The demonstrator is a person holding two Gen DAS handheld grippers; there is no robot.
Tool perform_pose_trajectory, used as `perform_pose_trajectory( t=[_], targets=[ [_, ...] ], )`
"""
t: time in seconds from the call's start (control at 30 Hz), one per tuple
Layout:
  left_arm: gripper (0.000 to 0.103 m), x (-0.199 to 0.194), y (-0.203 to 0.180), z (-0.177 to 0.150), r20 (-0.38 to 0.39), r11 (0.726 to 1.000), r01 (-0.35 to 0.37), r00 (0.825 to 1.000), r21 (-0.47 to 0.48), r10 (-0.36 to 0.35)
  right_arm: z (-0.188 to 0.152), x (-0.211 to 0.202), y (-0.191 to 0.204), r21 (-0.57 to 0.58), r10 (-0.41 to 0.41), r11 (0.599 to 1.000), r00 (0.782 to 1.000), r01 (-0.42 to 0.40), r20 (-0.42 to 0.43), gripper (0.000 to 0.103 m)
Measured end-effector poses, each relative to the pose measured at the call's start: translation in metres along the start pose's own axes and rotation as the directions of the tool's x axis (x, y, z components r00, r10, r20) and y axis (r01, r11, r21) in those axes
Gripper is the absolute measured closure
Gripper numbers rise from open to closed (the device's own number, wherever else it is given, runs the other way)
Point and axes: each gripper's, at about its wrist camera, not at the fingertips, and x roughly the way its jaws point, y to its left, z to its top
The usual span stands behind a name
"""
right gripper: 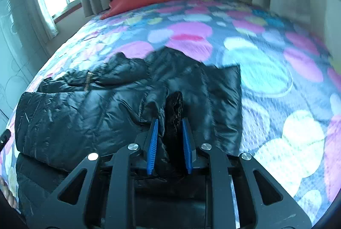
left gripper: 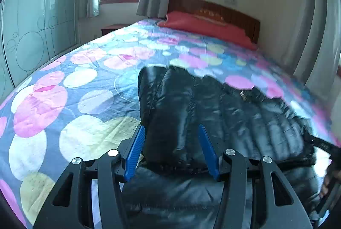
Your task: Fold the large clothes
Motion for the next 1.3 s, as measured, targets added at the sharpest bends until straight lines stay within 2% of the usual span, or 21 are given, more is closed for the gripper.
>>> perform_pose_trajectory(
  t=[0.13,0.2,0.33,0.47,0.57,0.7,0.8,0.87,0.93,1.0,1.1,1.2,1.3],
  targets=[
    [0.05,0.013,0.003,0.001,-0.039,1.0,-0.01,0.999,-0.012,0.01,-0.002,0.0,-0.002,0.005,-0.003,1.0,1.0,0.004,-0.013,0.071],
    [0.05,0.012,0.005,0.005,-0.024,1.0,-0.012,1.0,-0.017,0.012,0.001,-0.009,0.002,0.019,-0.017,1.0,1.0,0.017,0.017,0.066],
    [0.05,0.025,0.003,0.015,-0.033,0.999,-0.043,0.999,0.001,0.043,0.007,-0.02,0.025,0.0,0.034,0.999,0.997,-0.034,0.066,0.063],
    [0.05,0.053,0.006,0.015,-0.084,0.993,-0.114,0.99,0.028,0.116,0.009,0.002,0.043,-0.035,0.052,0.998,0.998,-0.051,0.026,0.063],
    [0.048,0.071,0.007,0.01,-0.13,0.985,-0.158,0.978,0.066,0.166,0.001,0.037,0.047,-0.065,0.041,0.997,0.997,-0.044,-0.059,0.063],
    [0.049,0.07,0.005,0.01,-0.15,0.98,-0.176,0.971,0.091,0.188,0.004,0.036,0.055,-0.092,0.009,0.996,0.998,-0.014,-0.058,0.063],
    [0.049,0.041,0.006,0.02,-0.105,0.989,-0.146,0.983,0.021,0.147,0.01,0.011,0.062,-0.09,0.023,0.996,1.0,-0.022,0.001,0.063],
    [0.049,0.025,0.0,0.028,-0.046,0.997,-0.076,0.996,-0.023,0.074,0.013,0.004,0.071,-0.099,0.051,0.994,0.998,-0.048,0.027,0.062],
    [0.049,0.028,-0.01,0.032,-0.038,1.0,-0.015,0.999,-0.022,0.014,0.016,0.01,0.08,-0.099,0.102,0.99,0.995,-0.1,0.012,0.061],
    [0.049,0.044,-0.02,0.029,-0.07,1.0,-0.013,0.997,0.008,0.014,0.015,0.024,0.094,-0.125,0.095,0.988,0.995,-0.097,-0.017,0.058],
    [0.048,0.084,-0.025,0.012,-0.181,0.999,-0.026,0.983,0.032,0.031,0.005,0.049,0.104,-0.169,0.054,0.984,0.997,-0.061,-0.049,0.055],
    [0.048,0.083,-0.03,0.013,-0.172,0.997,-0.055,0.983,0.053,0.064,0.005,0.049,0.104,-0.165,0.055,0.984,0.997,-0.062,-0.046,0.055],
    [0.048,0.06,-0.029,0.017,-0.111,1.0,-0.023,0.993,0.011,0.024,0.007,0.025,0.097,-0.141,0.059,0.988,0.998,-0.06,-0.009,0.054]
  ],
)
